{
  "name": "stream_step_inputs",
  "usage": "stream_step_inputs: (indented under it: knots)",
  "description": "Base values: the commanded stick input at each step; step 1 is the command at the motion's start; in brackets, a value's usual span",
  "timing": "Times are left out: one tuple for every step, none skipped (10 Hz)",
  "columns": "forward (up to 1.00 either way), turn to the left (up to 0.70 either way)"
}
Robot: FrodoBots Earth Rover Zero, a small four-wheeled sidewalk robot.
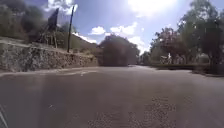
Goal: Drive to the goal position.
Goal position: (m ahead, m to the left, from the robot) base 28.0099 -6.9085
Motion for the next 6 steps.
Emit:
stream_step_inputs:
  knots:
    - [0.50,0.00]
    - [0.50,0.00]
    - [0.50,0.00]
    - [0.50,0.00]
    - [0.50,0.00]
    - [0.50,0.00]
